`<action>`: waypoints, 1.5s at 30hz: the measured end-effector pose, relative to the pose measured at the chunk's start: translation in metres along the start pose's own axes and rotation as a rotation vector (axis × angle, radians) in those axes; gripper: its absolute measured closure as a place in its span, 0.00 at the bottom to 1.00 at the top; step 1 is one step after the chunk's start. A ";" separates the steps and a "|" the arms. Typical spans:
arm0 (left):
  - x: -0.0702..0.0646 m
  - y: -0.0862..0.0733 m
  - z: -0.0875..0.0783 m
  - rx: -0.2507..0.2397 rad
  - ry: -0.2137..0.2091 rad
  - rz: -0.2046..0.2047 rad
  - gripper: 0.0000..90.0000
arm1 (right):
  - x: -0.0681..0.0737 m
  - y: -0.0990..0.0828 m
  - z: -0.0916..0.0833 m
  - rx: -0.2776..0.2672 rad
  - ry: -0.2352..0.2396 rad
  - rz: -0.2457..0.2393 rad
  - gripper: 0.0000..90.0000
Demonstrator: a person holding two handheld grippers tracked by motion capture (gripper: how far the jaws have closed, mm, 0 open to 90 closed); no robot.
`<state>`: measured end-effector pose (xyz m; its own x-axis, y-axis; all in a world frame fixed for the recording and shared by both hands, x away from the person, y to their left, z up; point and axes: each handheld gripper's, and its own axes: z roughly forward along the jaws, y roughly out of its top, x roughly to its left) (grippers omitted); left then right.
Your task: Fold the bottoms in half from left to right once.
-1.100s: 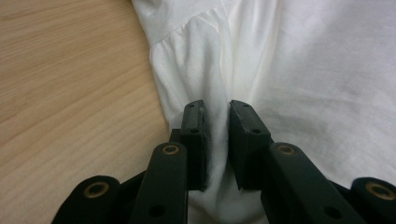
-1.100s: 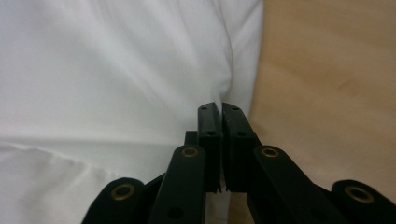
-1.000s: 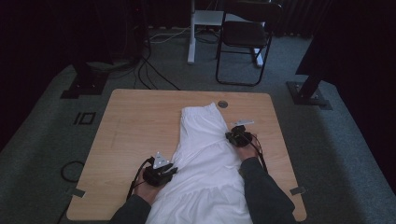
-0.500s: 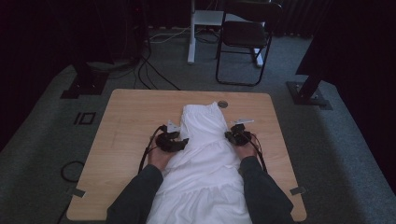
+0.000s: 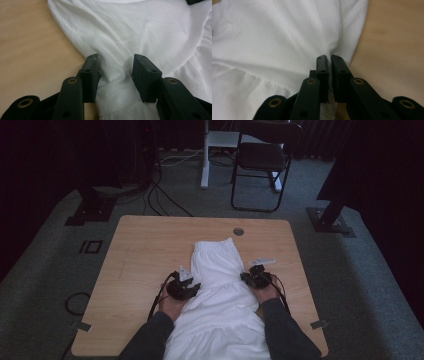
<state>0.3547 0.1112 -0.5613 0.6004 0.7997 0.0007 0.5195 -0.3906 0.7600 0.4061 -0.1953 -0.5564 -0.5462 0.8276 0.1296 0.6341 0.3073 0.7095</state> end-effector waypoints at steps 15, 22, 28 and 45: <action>-0.015 -0.015 -0.016 -0.005 -0.002 0.050 0.63 | 0.006 0.058 -0.011 -0.118 0.107 -0.053 0.60; -0.015 -0.015 -0.017 -0.016 0.017 0.075 0.56 | 0.012 0.068 0.044 0.015 0.112 -0.121 0.84; -0.017 -0.018 -0.021 -0.034 0.015 0.059 0.56 | 0.030 0.079 0.003 -0.240 -0.252 -0.321 0.95; -0.019 -0.018 -0.020 -0.014 0.019 0.070 0.56 | -0.013 0.061 0.042 -0.090 -0.092 -0.049 0.37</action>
<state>0.3220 0.1121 -0.5623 0.6233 0.7791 0.0668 0.4679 -0.4400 0.7665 0.4751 -0.1680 -0.5442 -0.5196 0.8538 0.0322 0.5542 0.3081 0.7733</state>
